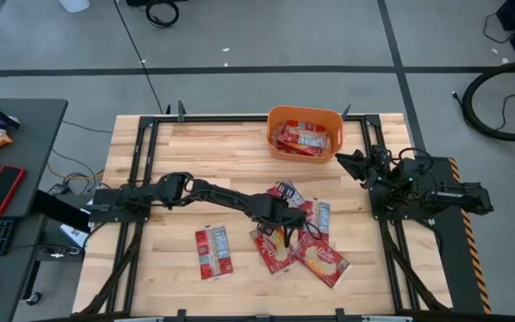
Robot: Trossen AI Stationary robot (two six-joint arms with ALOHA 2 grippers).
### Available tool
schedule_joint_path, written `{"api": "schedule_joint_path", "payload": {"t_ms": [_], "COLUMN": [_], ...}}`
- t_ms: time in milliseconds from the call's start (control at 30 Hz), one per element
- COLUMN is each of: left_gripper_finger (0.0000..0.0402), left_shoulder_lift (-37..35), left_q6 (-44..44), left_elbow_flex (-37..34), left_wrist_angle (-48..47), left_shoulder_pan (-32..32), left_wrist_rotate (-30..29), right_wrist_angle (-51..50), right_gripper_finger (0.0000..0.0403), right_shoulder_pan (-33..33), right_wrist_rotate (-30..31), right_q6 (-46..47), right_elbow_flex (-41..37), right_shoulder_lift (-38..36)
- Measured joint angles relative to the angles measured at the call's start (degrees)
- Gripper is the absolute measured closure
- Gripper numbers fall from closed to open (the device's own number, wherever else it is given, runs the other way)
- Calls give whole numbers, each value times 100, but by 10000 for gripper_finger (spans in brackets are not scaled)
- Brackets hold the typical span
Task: Sort popcorn bags into baskets
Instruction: Put the red popcorn bag into the orange bin
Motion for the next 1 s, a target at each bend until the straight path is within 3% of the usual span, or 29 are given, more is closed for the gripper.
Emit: {"api": "schedule_joint_path", "payload": {"t_ms": [600, 1000], "left_gripper_finger": [379, 379], "left_shoulder_lift": [-918, -895], "left_q6": [24, 431], "left_elbow_flex": [15, 20], "left_wrist_angle": [198, 1554], "left_shoulder_pan": [92, 1094], "left_wrist_rotate": [-1206, -1492], "right_wrist_angle": [-3, -2], "right_gripper_finger": [233, 233], "right_shoulder_pan": [1, 2], "right_wrist_rotate": [2, 2], "right_q6": [0, 0], "right_elbow_flex": [0, 0], "right_shoulder_lift": [0, -2]}}
